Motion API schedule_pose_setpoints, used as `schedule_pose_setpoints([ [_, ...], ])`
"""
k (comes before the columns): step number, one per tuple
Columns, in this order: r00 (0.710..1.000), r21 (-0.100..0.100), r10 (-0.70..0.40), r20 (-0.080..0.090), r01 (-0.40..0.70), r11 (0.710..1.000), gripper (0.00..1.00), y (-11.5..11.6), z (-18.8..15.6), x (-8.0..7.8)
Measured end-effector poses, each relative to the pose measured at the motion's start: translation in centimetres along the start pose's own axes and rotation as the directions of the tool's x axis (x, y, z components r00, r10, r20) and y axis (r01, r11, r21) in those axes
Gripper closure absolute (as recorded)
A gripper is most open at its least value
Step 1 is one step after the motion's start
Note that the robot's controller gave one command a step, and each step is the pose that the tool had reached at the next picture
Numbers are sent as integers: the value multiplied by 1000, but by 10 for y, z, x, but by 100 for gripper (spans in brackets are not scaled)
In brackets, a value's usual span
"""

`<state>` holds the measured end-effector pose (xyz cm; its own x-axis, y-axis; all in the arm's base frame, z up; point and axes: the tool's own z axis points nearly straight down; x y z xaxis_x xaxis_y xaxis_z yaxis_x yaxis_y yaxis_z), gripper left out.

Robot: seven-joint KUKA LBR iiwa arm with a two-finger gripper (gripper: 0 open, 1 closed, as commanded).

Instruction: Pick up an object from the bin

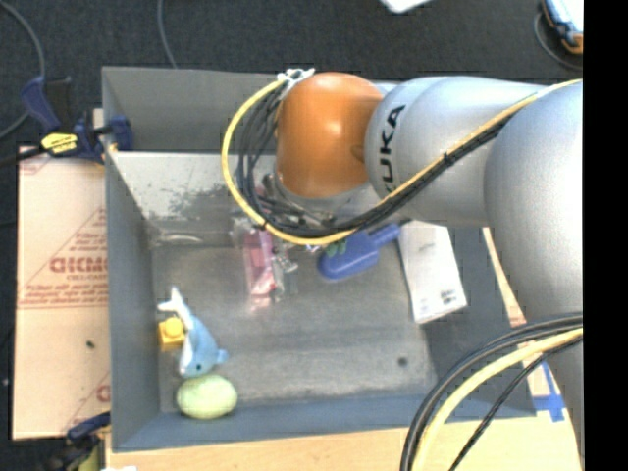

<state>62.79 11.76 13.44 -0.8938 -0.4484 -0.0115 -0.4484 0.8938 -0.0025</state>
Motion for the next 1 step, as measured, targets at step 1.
schedule_pose_setpoints([
  [1,984,-4,-179,-11,179,984,0,-20,35,6],
])
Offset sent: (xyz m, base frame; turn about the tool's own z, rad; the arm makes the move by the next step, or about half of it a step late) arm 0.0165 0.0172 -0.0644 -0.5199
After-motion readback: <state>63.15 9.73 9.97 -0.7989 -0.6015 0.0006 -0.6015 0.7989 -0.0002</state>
